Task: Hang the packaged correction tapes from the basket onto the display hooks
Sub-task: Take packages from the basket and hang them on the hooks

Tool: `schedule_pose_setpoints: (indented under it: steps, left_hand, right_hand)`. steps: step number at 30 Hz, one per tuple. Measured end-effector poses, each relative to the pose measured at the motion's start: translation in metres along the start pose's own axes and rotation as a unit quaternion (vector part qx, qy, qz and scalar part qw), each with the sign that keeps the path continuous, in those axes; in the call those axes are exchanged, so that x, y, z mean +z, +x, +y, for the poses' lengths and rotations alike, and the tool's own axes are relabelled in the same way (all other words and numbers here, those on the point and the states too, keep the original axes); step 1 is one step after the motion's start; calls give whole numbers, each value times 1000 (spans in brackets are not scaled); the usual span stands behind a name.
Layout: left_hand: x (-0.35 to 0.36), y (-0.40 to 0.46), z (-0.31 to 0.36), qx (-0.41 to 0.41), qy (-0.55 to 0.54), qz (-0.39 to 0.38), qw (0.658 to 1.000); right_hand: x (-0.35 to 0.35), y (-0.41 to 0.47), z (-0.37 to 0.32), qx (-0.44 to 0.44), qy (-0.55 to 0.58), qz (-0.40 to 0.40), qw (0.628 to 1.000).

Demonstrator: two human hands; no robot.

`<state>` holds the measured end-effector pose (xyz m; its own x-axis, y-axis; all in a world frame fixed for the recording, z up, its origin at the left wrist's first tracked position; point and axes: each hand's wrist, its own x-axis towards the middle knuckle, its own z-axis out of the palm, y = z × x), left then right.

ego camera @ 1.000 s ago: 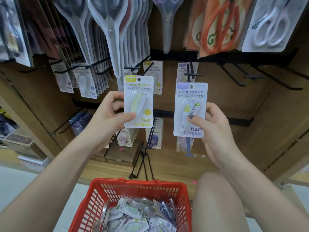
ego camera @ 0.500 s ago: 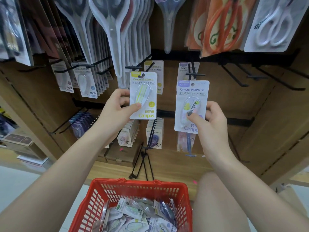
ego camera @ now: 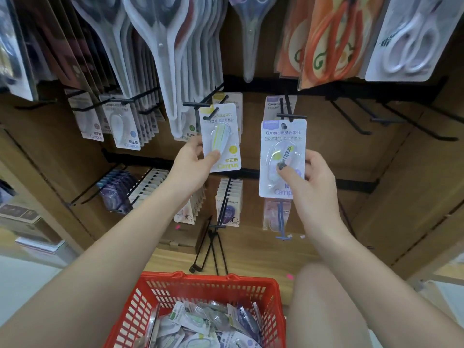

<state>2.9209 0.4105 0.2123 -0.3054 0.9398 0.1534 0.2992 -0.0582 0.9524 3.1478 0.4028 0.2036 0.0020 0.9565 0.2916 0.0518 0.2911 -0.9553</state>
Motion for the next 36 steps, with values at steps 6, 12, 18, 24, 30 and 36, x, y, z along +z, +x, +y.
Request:
schedule_pose_setpoints:
  steps: [6,12,18,24,30,36]
  left_hand:
    - [9,26,-14,-3,16,13,1000]
    - [18,64,-19,-7,66,33,997]
    - [35,86,-23,-24,109,32,993]
    - [44,97,-27,-29,95,17,995]
    - [34,88,-36,-83,116,15,990]
    - [9,-8,-86,-54,163,18,985]
  right_hand:
    - [11,58,15,84,15,5,996]
    - [28,112,26,135,55,17,989]
    - [38,141,38,124,-58,-3,991]
    - [36,154,43,136,-127,0,983]
    - [27,121,51,153,-235,11,960]
    - [42,8,60,-26,-233,29,972]
